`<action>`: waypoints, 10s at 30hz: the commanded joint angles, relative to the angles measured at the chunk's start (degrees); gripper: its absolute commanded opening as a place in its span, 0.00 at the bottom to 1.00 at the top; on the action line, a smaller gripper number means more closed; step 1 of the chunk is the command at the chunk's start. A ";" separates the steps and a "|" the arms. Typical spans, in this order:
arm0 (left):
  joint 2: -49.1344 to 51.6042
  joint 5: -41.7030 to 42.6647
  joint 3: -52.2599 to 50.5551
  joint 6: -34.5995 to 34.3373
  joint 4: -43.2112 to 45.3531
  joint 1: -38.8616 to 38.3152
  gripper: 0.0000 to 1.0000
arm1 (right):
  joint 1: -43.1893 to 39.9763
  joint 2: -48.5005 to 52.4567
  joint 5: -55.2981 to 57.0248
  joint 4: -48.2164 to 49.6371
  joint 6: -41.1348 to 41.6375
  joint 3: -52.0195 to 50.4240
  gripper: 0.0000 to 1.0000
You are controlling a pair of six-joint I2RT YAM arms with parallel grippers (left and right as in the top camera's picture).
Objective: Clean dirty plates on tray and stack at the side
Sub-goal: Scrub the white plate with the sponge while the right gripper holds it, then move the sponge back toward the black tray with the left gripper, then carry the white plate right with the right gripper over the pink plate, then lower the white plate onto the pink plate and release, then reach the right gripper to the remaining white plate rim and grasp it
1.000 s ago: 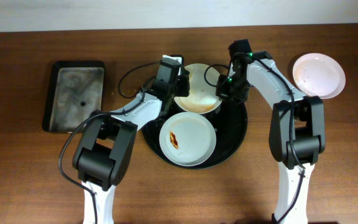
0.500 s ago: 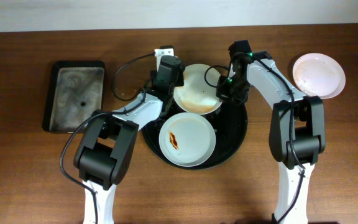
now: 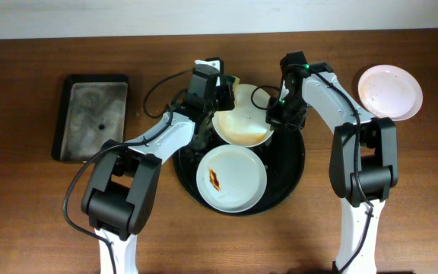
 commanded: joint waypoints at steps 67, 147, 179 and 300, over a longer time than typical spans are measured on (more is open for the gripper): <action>-0.15 -37.90 -0.09 4.07 4.74 -1.81 0.01 | 1.03 -2.75 5.22 -10.38 -4.87 7.63 0.04; -27.06 14.93 -0.09 16.76 -25.35 37.05 0.00 | 36.24 -2.69 93.83 -12.79 -19.04 18.71 0.04; -27.06 15.06 -0.11 17.00 -27.47 37.22 0.01 | 20.79 -3.28 47.74 -14.45 -8.81 20.81 0.04; -31.71 5.20 -0.11 34.07 -38.82 27.06 0.01 | 6.45 -34.18 7.23 13.97 -25.64 -36.17 0.46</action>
